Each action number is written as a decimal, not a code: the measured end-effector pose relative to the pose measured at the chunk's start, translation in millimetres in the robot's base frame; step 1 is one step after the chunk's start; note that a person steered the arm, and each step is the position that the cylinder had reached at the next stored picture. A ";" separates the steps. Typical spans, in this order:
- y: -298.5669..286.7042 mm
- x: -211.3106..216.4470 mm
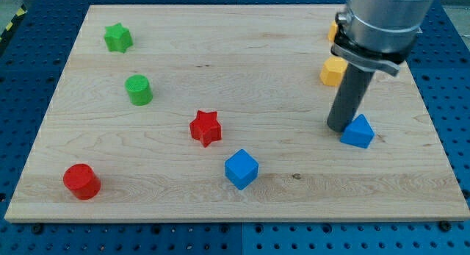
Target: Slide blue triangle to bottom right
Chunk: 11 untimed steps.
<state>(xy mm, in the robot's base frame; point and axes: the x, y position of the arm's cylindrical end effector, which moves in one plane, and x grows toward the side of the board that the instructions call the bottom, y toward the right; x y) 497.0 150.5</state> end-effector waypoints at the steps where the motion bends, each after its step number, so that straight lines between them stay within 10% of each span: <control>1: 7.9 5.7; 11: 88.6 55.8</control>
